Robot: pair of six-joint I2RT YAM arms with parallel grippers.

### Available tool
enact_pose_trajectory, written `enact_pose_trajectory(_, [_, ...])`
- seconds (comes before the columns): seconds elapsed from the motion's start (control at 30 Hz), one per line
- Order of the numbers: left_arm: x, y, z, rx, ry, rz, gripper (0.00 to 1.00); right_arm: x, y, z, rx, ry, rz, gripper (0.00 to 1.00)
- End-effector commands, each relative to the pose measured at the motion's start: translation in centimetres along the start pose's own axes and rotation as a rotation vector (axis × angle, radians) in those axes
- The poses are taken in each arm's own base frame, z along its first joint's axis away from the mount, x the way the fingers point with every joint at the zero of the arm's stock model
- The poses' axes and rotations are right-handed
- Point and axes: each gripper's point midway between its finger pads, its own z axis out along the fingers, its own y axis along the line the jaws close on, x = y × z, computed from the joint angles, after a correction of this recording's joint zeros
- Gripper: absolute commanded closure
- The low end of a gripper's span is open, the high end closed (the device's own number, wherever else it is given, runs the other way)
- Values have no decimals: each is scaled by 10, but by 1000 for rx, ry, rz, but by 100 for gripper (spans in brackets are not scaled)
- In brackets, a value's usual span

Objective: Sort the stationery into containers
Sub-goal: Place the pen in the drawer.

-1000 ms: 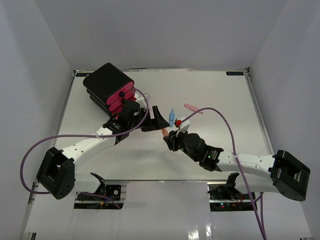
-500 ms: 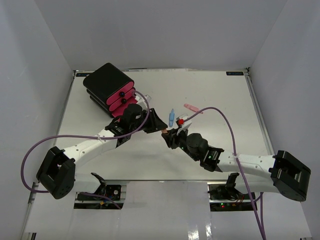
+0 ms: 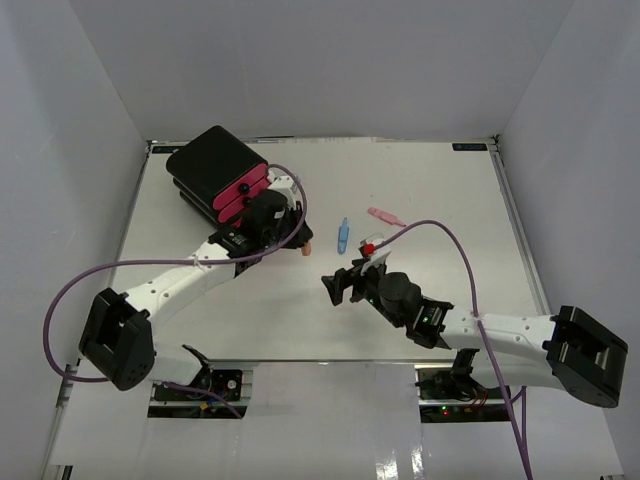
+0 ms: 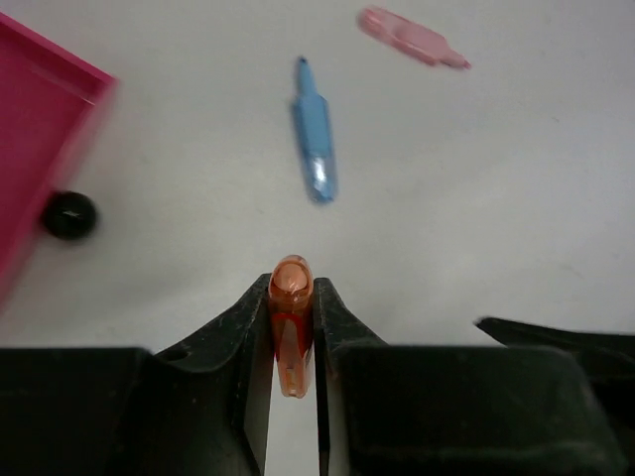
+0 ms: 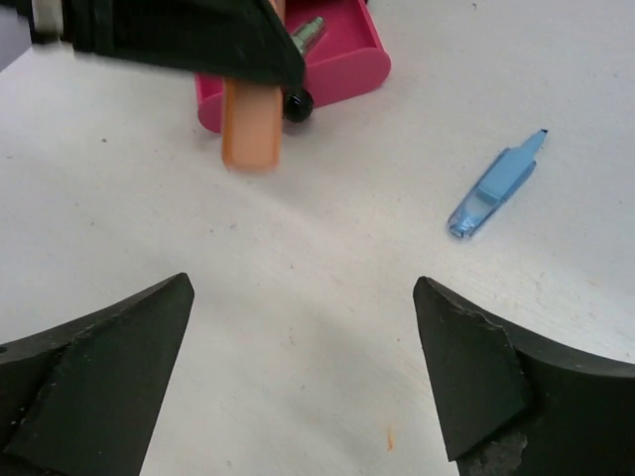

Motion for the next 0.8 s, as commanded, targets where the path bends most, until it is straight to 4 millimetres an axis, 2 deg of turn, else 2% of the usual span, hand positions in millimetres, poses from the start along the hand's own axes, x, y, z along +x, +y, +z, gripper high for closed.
enact_pose_trajectory(0.0, [-42, 67, -14, -316, -46, 285, 80, -4, -21, -8, 73, -31, -6, 4])
enact_pose_trajectory(0.03, [-49, 86, -11, -399, -38, 334, 80, -1, -24, -10, 84, -26, -7, 7])
enact_pose_trajectory(0.07, [-64, 101, -13, -453, -50, 360, 79, -2, -27, -12, 89, -29, -7, 8])
enact_pose_trajectory(0.13, [-74, 123, -10, -520, -12, 456, 78, 6, -38, -16, 114, -15, -17, 9])
enact_pose_trajectory(0.17, [-79, 143, -3, -575, 29, 499, 77, 8, -44, -19, 127, -12, -20, 9])
enact_pose_trajectory(0.23, [-82, 159, 6, -612, 68, 523, 76, 8, -48, -21, 134, -13, -18, 10])
enact_pose_trajectory(0.27, [-78, 175, 15, -648, 108, 529, 73, 8, -50, -22, 139, -14, -18, 10])
enact_pose_trajectory(0.3, [-84, 177, 20, -655, 108, 535, 72, 9, -54, -24, 149, -11, -18, 10])
enact_pose_trajectory(0.37, [-78, 193, 35, -671, 153, 539, 67, 9, -58, -27, 160, -6, -19, 10])
enact_pose_trajectory(0.47, [-87, 195, 44, -682, 147, 533, 60, 10, -67, -31, 189, 3, -21, 10])
enact_pose_trajectory(0.57, [-94, 191, 49, -669, 130, 527, 41, 11, -76, -35, 228, 18, -19, 9])
enact_pose_trajectory(0.6, [-98, 186, 48, -651, 119, 524, 25, 11, -81, -35, 250, 24, -21, 9])
enact_pose_trajectory(0.63, [-97, 182, 47, -629, 121, 509, 17, 11, -85, -34, 272, 42, -18, 9])
enact_pose_trajectory(0.67, [-99, 179, 44, -628, 112, 499, 17, 11, -88, -33, 284, 54, -10, 8])
enact_pose_trajectory(0.73, [-104, 162, 35, -559, 80, 466, 9, 19, -93, -26, 307, 110, 4, 7])
enact_pose_trajectory(0.77, [-105, 153, 32, -527, 61, 425, 6, 15, -97, -22, 327, 127, 39, 7])
